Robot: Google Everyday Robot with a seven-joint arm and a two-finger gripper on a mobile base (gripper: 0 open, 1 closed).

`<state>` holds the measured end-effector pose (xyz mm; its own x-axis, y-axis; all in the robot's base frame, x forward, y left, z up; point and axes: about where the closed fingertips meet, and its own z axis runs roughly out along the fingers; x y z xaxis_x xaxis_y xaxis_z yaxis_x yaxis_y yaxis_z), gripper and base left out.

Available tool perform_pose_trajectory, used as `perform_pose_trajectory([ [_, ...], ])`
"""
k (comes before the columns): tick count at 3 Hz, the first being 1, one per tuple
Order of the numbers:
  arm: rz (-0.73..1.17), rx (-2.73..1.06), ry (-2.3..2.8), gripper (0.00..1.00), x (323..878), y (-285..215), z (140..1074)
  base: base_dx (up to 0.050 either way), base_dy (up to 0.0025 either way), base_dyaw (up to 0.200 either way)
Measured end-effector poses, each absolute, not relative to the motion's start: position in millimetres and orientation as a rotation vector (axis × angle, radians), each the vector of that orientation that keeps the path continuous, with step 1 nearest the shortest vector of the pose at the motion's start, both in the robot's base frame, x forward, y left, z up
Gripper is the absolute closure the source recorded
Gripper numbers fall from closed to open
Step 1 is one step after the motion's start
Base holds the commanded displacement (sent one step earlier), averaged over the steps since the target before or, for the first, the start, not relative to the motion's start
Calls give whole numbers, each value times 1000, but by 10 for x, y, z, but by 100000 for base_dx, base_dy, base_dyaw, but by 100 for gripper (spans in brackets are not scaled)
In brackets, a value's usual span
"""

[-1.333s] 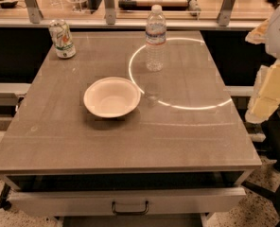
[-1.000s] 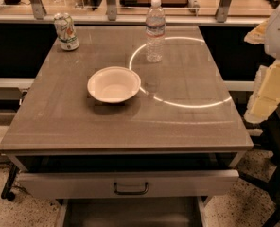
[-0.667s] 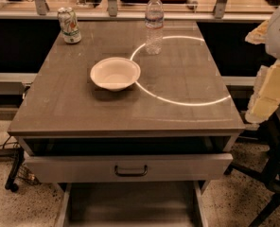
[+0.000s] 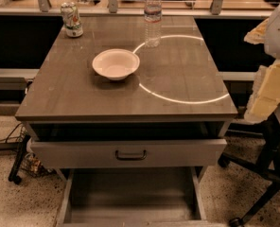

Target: Place water bottle into middle drawer

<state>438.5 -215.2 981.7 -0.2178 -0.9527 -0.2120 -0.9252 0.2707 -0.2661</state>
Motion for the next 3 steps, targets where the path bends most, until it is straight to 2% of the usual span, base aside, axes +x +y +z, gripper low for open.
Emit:
perform_pose_trajectory([
  [2, -75, -1572, 2203, 0, 4974, -1927, 9564, 0, 0, 0],
  [3, -58, -1487, 2165, 0, 5481, -1763, 9436, 0, 0, 0],
])
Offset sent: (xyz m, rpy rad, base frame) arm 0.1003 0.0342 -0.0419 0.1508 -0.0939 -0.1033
